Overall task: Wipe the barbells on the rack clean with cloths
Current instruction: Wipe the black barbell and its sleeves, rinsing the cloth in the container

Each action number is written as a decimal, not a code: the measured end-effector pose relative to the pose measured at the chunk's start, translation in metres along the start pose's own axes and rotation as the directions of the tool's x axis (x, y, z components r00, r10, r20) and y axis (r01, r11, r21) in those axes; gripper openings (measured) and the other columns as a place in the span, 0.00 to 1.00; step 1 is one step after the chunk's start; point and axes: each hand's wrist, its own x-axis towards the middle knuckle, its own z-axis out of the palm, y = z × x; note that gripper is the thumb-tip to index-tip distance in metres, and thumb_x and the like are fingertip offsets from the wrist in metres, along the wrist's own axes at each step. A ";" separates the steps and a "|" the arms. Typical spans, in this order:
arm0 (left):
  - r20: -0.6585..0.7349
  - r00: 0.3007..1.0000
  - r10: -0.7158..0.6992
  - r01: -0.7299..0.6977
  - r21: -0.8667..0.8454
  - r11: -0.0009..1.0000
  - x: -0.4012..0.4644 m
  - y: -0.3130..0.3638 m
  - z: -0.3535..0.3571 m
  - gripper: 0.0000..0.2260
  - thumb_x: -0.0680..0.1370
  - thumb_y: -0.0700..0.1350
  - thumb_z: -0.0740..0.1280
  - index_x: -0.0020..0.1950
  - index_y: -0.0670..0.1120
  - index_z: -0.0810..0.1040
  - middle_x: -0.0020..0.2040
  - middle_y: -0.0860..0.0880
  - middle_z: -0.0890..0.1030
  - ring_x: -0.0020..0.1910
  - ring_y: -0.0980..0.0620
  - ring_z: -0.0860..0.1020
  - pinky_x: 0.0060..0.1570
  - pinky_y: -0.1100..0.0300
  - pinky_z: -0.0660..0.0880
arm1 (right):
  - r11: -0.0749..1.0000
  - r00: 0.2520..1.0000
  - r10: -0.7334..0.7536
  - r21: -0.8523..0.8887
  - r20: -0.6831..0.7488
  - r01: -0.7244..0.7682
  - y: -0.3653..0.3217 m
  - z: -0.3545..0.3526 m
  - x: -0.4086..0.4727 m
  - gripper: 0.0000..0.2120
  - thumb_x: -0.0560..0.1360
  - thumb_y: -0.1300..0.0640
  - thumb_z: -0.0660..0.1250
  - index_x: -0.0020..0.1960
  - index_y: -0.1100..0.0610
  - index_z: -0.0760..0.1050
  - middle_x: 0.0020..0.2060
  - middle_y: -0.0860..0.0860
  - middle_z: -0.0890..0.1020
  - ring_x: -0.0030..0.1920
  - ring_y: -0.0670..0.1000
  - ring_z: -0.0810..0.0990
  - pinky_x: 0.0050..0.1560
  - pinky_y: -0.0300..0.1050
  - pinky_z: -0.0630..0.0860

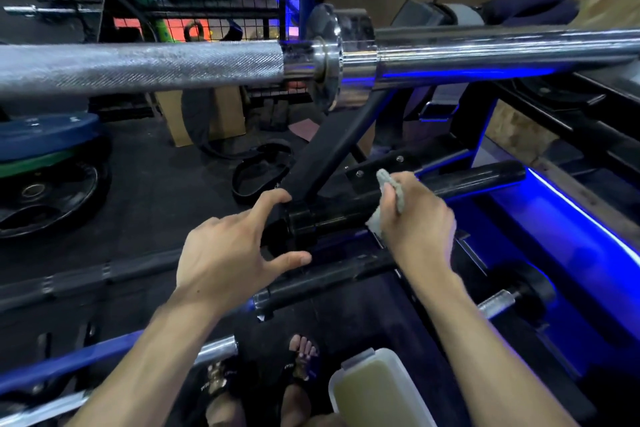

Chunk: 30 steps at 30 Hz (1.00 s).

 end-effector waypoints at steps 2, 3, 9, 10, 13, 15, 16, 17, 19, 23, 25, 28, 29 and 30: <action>0.031 1.000 -0.006 0.007 -0.034 0.999 0.002 0.001 -0.001 0.36 0.69 0.79 0.53 0.73 0.65 0.57 0.29 0.58 0.75 0.33 0.59 0.76 0.34 0.60 0.69 | 0.993 0.992 -0.110 0.042 0.055 0.107 -0.026 0.004 -0.013 0.12 0.84 0.48 0.57 0.61 0.48 0.77 0.48 0.52 0.85 0.48 0.60 0.83 0.41 0.49 0.68; 0.041 0.999 -0.006 0.008 -0.044 0.999 0.002 0.000 -0.001 0.35 0.71 0.79 0.49 0.74 0.65 0.56 0.34 0.58 0.78 0.38 0.56 0.79 0.38 0.58 0.71 | 0.978 0.973 -0.196 0.092 0.119 0.186 -0.041 0.005 -0.022 0.13 0.85 0.48 0.56 0.64 0.47 0.77 0.51 0.51 0.85 0.50 0.57 0.84 0.41 0.47 0.69; -0.003 1.000 -0.003 0.003 -0.020 1.000 0.001 0.000 0.000 0.36 0.72 0.78 0.50 0.77 0.64 0.60 0.44 0.60 0.80 0.44 0.52 0.80 0.39 0.58 0.66 | 0.932 0.919 -0.240 -0.191 0.312 0.308 -0.029 -0.018 -0.001 0.17 0.81 0.44 0.61 0.68 0.43 0.74 0.57 0.50 0.84 0.55 0.59 0.83 0.50 0.50 0.76; -0.003 1.000 0.003 -0.003 -0.020 1.000 0.000 0.000 -0.001 0.37 0.72 0.78 0.51 0.77 0.64 0.61 0.37 0.61 0.76 0.39 0.55 0.78 0.36 0.59 0.65 | 0.949 0.955 -0.144 -0.235 0.261 0.208 -0.017 -0.024 0.010 0.15 0.82 0.43 0.59 0.65 0.46 0.76 0.53 0.54 0.85 0.54 0.61 0.83 0.48 0.51 0.75; -0.003 1.000 0.028 -0.028 0.003 1.000 0.000 -0.001 -0.002 0.37 0.70 0.79 0.55 0.75 0.64 0.61 0.28 0.61 0.67 0.27 0.62 0.67 0.29 0.66 0.60 | 0.975 0.992 -0.044 -0.212 0.120 0.068 -0.011 -0.021 0.009 0.15 0.84 0.44 0.56 0.62 0.47 0.77 0.48 0.56 0.86 0.50 0.63 0.82 0.45 0.52 0.73; -0.003 0.999 0.035 -0.035 0.017 0.999 0.000 0.000 -0.001 0.37 0.69 0.79 0.58 0.74 0.65 0.61 0.27 0.61 0.66 0.26 0.64 0.65 0.29 0.68 0.57 | 0.983 0.954 -0.154 -0.062 0.259 0.176 -0.036 -0.009 -0.009 0.16 0.85 0.48 0.54 0.67 0.45 0.75 0.51 0.53 0.86 0.52 0.60 0.83 0.48 0.50 0.75; -0.009 0.999 0.040 -0.040 0.027 0.999 0.001 0.000 0.000 0.36 0.68 0.79 0.59 0.73 0.64 0.62 0.27 0.62 0.65 0.26 0.63 0.67 0.29 0.69 0.55 | 0.973 0.912 -0.222 0.017 0.344 0.230 -0.052 -0.006 -0.019 0.16 0.85 0.49 0.53 0.70 0.45 0.73 0.54 0.52 0.85 0.54 0.58 0.83 0.49 0.49 0.75; -0.017 0.999 0.044 -0.043 0.038 0.998 0.001 -0.001 0.001 0.36 0.68 0.78 0.60 0.72 0.64 0.63 0.27 0.62 0.64 0.27 0.61 0.70 0.29 0.70 0.54 | 0.956 0.875 -0.288 0.061 0.390 0.287 -0.062 -0.005 -0.026 0.17 0.86 0.50 0.52 0.71 0.45 0.71 0.56 0.51 0.84 0.55 0.56 0.83 0.51 0.48 0.77; -0.032 0.998 0.050 -0.049 0.045 0.998 0.001 -0.003 0.002 0.37 0.68 0.78 0.60 0.73 0.63 0.64 0.30 0.62 0.64 0.29 0.58 0.70 0.30 0.70 0.54 | 0.920 0.848 -0.364 0.008 0.386 0.391 -0.062 -0.008 -0.024 0.17 0.84 0.48 0.56 0.73 0.43 0.69 0.62 0.48 0.82 0.58 0.55 0.83 0.52 0.49 0.78; -0.011 0.998 0.059 -0.059 0.016 0.998 0.000 -0.006 0.000 0.36 0.71 0.79 0.52 0.77 0.67 0.55 0.36 0.62 0.73 0.31 0.61 0.67 0.32 0.70 0.59 | 0.963 0.957 -0.130 -0.198 0.258 0.184 -0.010 -0.024 0.009 0.12 0.83 0.47 0.60 0.64 0.46 0.74 0.54 0.52 0.84 0.53 0.61 0.82 0.46 0.52 0.74; -0.022 0.998 0.054 -0.054 0.017 0.998 0.001 -0.004 0.000 0.37 0.73 0.77 0.49 0.80 0.66 0.52 0.39 0.59 0.78 0.33 0.59 0.68 0.34 0.69 0.60 | 0.983 0.988 -0.019 -0.179 0.156 0.047 0.000 -0.020 0.015 0.12 0.84 0.46 0.56 0.61 0.48 0.75 0.52 0.53 0.84 0.51 0.62 0.81 0.44 0.51 0.70; 0.002 1.000 0.028 -0.028 0.019 0.999 0.002 0.000 0.000 0.39 0.74 0.77 0.49 0.82 0.61 0.53 0.43 0.58 0.80 0.39 0.57 0.74 0.38 0.63 0.62 | 0.988 0.978 -0.102 -0.096 0.179 0.121 -0.018 -0.005 0.001 0.14 0.84 0.48 0.56 0.64 0.49 0.74 0.55 0.53 0.82 0.53 0.62 0.82 0.48 0.53 0.76; 0.012 1.000 0.023 -0.023 0.010 1.000 0.002 0.000 0.000 0.40 0.74 0.77 0.49 0.82 0.60 0.55 0.47 0.58 0.81 0.44 0.56 0.78 0.40 0.62 0.63 | 0.984 0.968 -0.163 -0.035 0.190 0.173 -0.023 -0.002 -0.004 0.14 0.84 0.48 0.56 0.65 0.48 0.74 0.57 0.52 0.81 0.53 0.60 0.82 0.50 0.53 0.77; 0.013 1.000 0.021 -0.021 0.003 1.000 0.001 0.000 0.000 0.40 0.73 0.77 0.50 0.81 0.60 0.57 0.51 0.58 0.82 0.47 0.55 0.80 0.41 0.61 0.64 | 0.977 0.957 -0.212 0.027 0.195 0.211 -0.024 -0.002 -0.007 0.14 0.84 0.48 0.57 0.67 0.48 0.74 0.58 0.50 0.81 0.54 0.58 0.82 0.52 0.54 0.78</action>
